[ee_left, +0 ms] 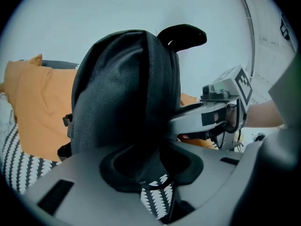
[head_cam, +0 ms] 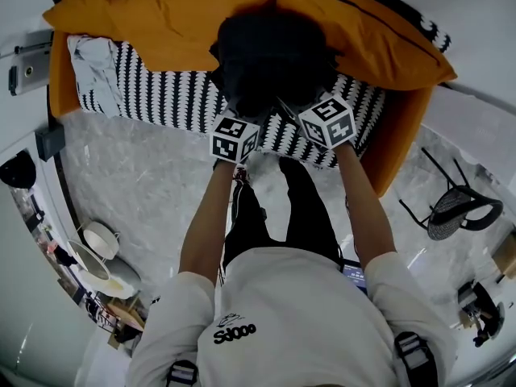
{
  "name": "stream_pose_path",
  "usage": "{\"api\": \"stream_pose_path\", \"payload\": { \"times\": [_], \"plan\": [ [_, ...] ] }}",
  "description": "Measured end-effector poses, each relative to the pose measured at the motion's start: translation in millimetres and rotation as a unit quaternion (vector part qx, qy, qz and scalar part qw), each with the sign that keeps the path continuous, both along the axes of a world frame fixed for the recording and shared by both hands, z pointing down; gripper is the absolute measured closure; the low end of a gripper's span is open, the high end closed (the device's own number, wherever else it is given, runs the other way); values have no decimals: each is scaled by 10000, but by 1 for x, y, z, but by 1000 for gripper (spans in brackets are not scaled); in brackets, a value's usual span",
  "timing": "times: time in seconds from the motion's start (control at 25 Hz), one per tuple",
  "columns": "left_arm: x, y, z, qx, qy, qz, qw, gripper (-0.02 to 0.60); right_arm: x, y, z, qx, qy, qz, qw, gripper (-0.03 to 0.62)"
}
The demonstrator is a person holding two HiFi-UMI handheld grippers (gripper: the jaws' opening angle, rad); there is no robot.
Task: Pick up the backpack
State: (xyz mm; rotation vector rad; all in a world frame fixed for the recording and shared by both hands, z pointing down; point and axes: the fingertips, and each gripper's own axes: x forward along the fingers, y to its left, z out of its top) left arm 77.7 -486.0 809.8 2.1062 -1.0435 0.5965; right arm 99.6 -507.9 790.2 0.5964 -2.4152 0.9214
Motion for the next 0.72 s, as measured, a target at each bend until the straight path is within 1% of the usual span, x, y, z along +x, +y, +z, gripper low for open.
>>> {"api": "stream_pose_path", "payload": {
  "times": [0.24,0.52,0.64,0.72],
  "plan": [
    [-8,12,-9,15,-62,95,9999,456,5,14,-8,-55,77,103,9999,493],
    [-17,33,-27,26,-97,218,9997,468,15,35,-25,-128,92,358,9992,503],
    [-19,42,-37,50,12,223,9997,474,22,44,-35,-158,64,569,9982,509],
    [-18,48,-47,81,202,192,9996,480,27,50,-43,-193,-12,743,9970,516]
  ]
}}
